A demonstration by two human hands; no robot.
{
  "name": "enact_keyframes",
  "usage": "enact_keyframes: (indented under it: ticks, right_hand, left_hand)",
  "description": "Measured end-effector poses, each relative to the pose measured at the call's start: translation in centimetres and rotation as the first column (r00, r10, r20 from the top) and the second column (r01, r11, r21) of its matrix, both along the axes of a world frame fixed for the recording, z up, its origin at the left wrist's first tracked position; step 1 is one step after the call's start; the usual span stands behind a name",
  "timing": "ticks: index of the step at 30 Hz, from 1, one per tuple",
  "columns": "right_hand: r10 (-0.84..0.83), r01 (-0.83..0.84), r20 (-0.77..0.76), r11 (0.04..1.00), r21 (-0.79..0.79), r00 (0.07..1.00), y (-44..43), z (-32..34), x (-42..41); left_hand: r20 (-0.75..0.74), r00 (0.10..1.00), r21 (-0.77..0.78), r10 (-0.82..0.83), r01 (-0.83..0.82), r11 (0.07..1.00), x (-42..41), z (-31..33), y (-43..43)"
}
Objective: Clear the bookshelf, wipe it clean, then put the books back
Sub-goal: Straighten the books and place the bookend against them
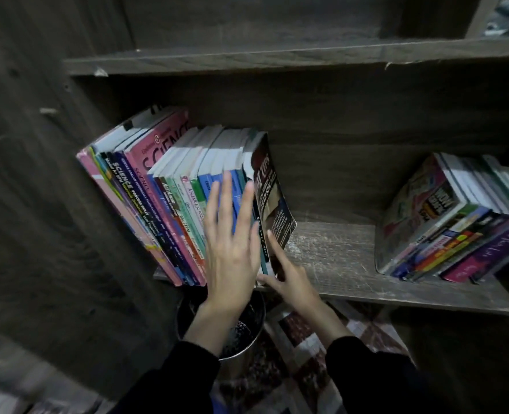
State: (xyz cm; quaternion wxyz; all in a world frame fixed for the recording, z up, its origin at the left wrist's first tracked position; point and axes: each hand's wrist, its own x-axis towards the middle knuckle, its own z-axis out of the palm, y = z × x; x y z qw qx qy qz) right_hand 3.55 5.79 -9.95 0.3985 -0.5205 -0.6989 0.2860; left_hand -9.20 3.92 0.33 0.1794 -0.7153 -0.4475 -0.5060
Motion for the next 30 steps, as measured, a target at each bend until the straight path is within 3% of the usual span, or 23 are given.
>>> enact_keyframes:
  ticks: [3,5,11,18,21,25,28,30]
  right_hand:
    - [-0.002,0.004,0.027,0.998,-0.061,1.0,-0.1,-0.6,0.1]
    - [-0.006,0.009,0.038,0.996,-0.09,0.999,0.1,-0.9,0.1]
    - [0.039,-0.029,0.069,0.99,-0.136,0.997,0.7,-0.8,0.0]
    - [0.016,-0.01,0.086,0.997,-0.072,0.996,0.3,-0.6,0.5]
    - [-0.158,0.16,-0.038,0.986,0.051,0.987,-0.7,0.4,2.3]
    - [-0.467,0.531,-0.326,0.835,0.144,0.822,-3.1,2.6,8.1]
    - [-0.63,0.769,-0.449,0.577,0.274,0.633,-5.0,4.2,13.8]
    - [-0.742,0.889,-0.489,0.386,0.249,0.459,-6.0,5.2,16.8]
  left_hand:
    - [-0.098,0.969,-0.212,0.226,-0.243,0.947,-1.0,-3.0,0.5]
    - [-0.193,0.946,-0.292,0.262,-0.31,0.905,-2.0,-4.6,1.1]
    - [-0.305,0.911,-0.288,0.277,-0.366,0.885,-4.1,-5.7,2.8]
    - [-0.224,0.931,-0.311,0.289,-0.35,0.884,-2.7,-5.9,1.9]
    - [-0.082,0.979,-0.28,0.188,-0.204,0.938,0.4,-5.2,0.7]
    - [-0.04,0.992,-0.214,-0.122,0.111,0.971,7.2,-3.0,0.0]
    - [-0.034,0.956,-0.239,-0.292,0.276,0.931,13.3,-1.1,0.1]
    - [-0.023,0.921,-0.287,-0.39,0.368,0.885,17.5,0.2,0.2]
